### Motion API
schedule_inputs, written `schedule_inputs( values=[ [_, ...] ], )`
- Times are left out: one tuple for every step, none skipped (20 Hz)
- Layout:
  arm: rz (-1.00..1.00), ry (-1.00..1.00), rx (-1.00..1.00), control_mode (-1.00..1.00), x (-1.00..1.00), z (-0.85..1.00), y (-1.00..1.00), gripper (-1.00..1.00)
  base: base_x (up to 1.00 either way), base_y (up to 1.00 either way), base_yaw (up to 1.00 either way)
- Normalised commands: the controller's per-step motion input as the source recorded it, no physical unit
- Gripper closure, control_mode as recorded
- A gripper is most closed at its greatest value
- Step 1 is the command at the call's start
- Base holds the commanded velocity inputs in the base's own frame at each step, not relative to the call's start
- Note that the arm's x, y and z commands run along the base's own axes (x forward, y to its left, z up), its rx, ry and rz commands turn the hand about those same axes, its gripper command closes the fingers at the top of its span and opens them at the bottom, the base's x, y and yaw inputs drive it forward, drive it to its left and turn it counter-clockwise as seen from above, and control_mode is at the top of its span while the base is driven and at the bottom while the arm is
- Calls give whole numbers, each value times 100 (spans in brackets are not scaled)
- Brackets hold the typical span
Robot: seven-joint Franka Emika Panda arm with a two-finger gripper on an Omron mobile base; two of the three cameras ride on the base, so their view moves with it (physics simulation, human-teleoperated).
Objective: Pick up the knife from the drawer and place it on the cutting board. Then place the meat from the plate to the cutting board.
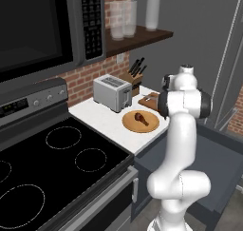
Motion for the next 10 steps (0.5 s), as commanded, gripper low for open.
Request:
schedule_inputs(
  values=[
    [0,0,0,-100,55,-31,0,100,0,0,0],
    [0,0,0,-100,55,-31,-1,100,0,0,0],
    [0,0,0,-100,59,-29,-4,100,0,0,0],
    [0,0,0,-100,58,-30,-11,100,0,0,0],
    [0,0,0,-100,56,-28,-14,100,0,0,0],
    [0,0,0,-100,55,-26,-16,100,0,0,0],
    [0,0,0,-100,54,-25,-18,100,0,0,0],
    [0,0,0,-100,51,-23,-21,100,0,0,0],
    [0,0,0,-100,53,-23,-21,100,0,0,0],
    [0,0,0,-100,53,-22,-20,100,0,0,0]
  ],
)
